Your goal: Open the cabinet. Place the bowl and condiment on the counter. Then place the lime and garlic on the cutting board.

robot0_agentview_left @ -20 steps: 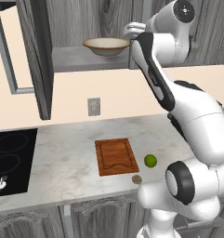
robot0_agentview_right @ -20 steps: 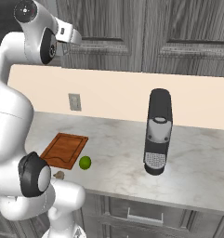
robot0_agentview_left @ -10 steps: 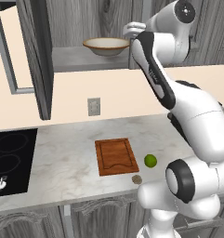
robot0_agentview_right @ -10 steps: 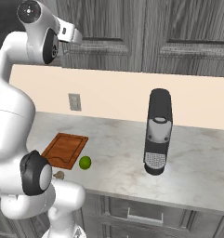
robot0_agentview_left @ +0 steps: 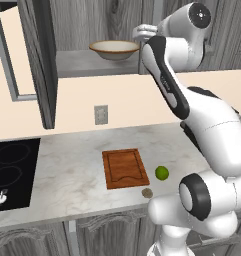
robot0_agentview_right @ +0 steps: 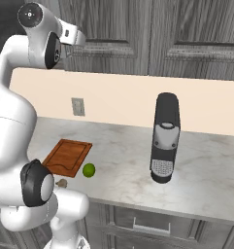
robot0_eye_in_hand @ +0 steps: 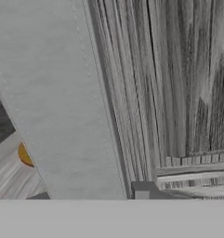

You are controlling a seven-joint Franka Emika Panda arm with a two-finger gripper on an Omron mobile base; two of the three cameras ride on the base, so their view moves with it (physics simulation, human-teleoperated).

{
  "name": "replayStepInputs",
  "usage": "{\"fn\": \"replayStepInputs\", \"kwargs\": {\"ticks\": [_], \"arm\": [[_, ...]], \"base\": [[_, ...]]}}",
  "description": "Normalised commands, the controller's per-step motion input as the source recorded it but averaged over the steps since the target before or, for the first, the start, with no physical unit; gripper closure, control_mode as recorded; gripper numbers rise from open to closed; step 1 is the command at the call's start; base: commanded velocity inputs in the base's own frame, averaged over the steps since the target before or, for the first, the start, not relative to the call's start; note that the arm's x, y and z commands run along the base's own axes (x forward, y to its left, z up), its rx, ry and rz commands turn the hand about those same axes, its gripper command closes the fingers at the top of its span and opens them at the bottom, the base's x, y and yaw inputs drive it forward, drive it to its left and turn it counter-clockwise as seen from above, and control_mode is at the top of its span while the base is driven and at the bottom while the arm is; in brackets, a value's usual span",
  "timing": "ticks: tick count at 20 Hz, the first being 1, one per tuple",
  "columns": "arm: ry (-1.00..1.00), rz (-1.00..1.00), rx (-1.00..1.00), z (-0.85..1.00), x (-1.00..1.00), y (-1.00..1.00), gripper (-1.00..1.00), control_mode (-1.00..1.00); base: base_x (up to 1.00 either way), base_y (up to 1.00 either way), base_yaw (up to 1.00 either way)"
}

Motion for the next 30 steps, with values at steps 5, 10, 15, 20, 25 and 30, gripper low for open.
{"fn": "replayStepInputs", "kwargs": {"ticks": [5, 10, 15, 20, 25, 30], "arm": [[-0.05, 0.0, -0.05, -0.04, 0.08, 0.09, 1.0, -1.0], [0.0, -0.12, -0.14, -0.01, 0.0, -0.13, 1.0, -1.0], [0.0, -0.2, -0.07, 0.0, -0.2, -0.5, 1.0, -1.0], [-0.01, -0.08, 0.02, 0.13, -0.38, -0.9, 1.0, -1.0], [-0.04, 0.0, 0.13, 0.09, -0.52, -1.0, 1.0, -1.0], [-0.06, 0.0, 0.14, 0.0, -0.41, -1.0, 1.0, -1.0]], "base": [[0.0, 0.0, 0.0], [0.0, 0.0, 0.0], [0.0, 0.0, 0.0], [0.0, 0.0, 0.0], [0.0, 0.0, 0.0], [0.0, 0.0, 0.0]]}}
